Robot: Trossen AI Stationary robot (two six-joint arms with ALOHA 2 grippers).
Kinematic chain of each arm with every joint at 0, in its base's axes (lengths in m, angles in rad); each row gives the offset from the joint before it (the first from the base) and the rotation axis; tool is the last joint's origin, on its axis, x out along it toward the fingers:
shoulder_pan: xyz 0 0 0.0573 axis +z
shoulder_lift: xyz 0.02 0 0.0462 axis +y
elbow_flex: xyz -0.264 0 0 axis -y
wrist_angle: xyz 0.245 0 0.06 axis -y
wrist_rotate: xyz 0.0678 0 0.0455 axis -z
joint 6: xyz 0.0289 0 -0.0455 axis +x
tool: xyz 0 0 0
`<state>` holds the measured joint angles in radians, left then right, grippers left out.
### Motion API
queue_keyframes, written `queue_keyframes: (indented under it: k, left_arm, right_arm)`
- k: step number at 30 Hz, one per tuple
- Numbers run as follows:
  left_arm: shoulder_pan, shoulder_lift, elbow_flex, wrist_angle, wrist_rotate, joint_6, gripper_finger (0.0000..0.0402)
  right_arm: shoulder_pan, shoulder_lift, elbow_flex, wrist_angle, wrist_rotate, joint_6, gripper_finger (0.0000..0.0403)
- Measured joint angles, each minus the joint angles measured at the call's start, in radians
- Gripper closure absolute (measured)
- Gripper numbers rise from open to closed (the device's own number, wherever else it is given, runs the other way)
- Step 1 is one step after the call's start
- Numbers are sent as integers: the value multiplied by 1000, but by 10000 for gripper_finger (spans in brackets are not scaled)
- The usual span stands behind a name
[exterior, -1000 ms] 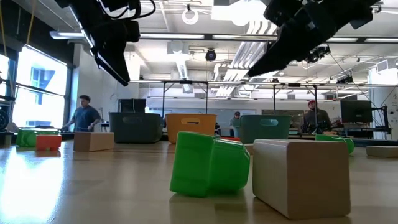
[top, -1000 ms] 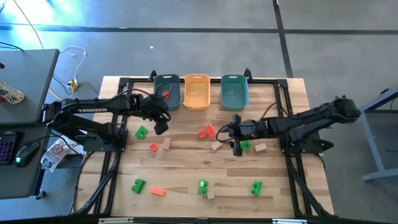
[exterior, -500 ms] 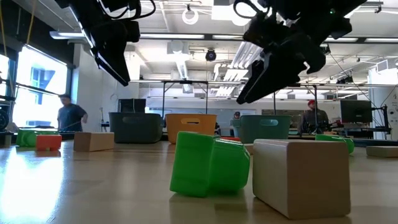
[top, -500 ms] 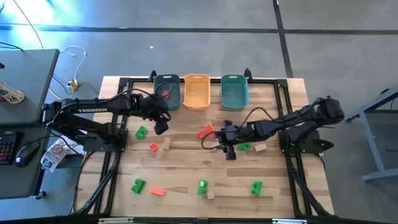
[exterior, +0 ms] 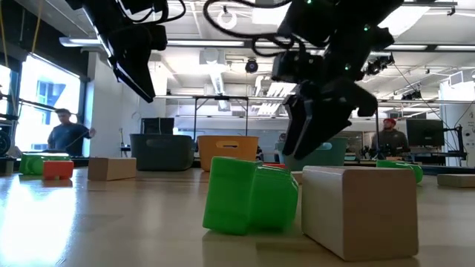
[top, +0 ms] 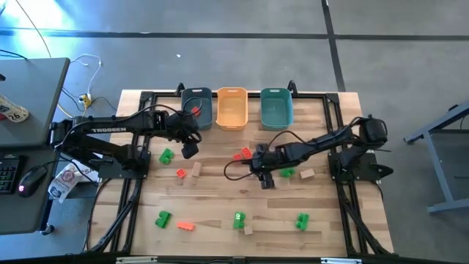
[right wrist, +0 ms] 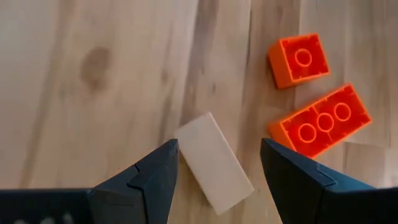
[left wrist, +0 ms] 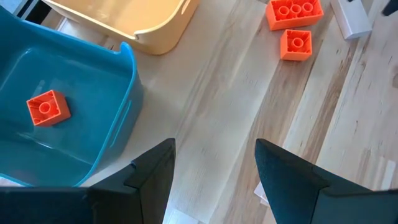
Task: Sort & place blocks by color
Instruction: Put the brown block into the green bin
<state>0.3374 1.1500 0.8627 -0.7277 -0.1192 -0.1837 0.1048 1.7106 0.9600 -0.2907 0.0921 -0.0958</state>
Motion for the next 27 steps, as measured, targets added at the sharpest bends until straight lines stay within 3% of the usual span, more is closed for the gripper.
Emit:
queue_keyframes:
  k: [27]
  left_arm:
    - [0,0,0,0,-24,3,193]
  right_arm:
    - [-59,99,16,-32,-114,-59,187]
